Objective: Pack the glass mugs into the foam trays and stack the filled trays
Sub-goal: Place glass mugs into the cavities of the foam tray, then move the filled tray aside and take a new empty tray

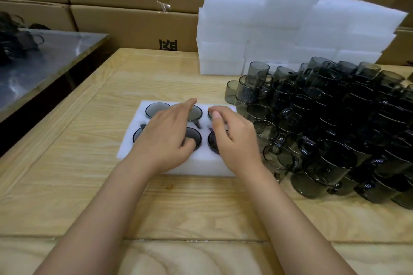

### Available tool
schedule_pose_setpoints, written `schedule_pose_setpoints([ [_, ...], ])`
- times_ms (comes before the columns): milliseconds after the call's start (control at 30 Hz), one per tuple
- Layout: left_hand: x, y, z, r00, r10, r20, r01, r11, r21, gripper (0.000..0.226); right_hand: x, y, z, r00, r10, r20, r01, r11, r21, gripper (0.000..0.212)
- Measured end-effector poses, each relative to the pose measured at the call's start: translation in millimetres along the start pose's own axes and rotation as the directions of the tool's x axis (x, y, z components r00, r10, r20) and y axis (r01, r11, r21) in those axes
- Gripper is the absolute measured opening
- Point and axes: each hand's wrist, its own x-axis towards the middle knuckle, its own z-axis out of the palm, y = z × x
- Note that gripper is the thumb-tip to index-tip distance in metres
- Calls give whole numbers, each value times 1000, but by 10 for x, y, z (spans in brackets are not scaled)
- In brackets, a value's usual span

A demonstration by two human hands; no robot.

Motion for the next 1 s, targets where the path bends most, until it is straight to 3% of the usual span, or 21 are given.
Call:
schedule_pose_setpoints([
  [67,1,42,-32,999,25,-36,-20,991,133,66,-202,27,17,981,-59,-184,52,998,-41,38],
  [133,-4,125,-39,989,99,-105,-68,961,269,60,-330,52,64,978,-66,-198,52,996,-74,44],
  [200,-55,242,44,977,148,-152,-92,940,327,51,-367,73,54,983,4,-184,15,995,103,46],
  [267,-200,381,211,983,153,-99,-118,949,291,47,-374,76,9,984,77,-163,-9,924,383,40],
  [333,-344,454,379,987,157,-45,-136,942,307,52,-389,86,-9,982,111,-150,-18,856,516,37],
  [400,-377,393,468,984,178,-28,-153,906,394,60,-403,98,13,982,47,-181,38,897,441,41],
  [500,-247,175,444,981,164,-101,-112,911,397,45,-400,64,69,988,-47,-149,83,965,247,53],
  [633,-32,-199,481,989,-88,-115,123,929,350,56,-401,41,174,999,-42,1,42,996,77,69],
  [767,307,-640,574,922,-358,-148,387,874,295,66,-384,115,219,990,-14,139,10,999,32,75],
  [1000,1113,-1457,589,860,-477,-184,499,860,107,59,-324,152,259,937,47,347,-4,992,-123,65],
])
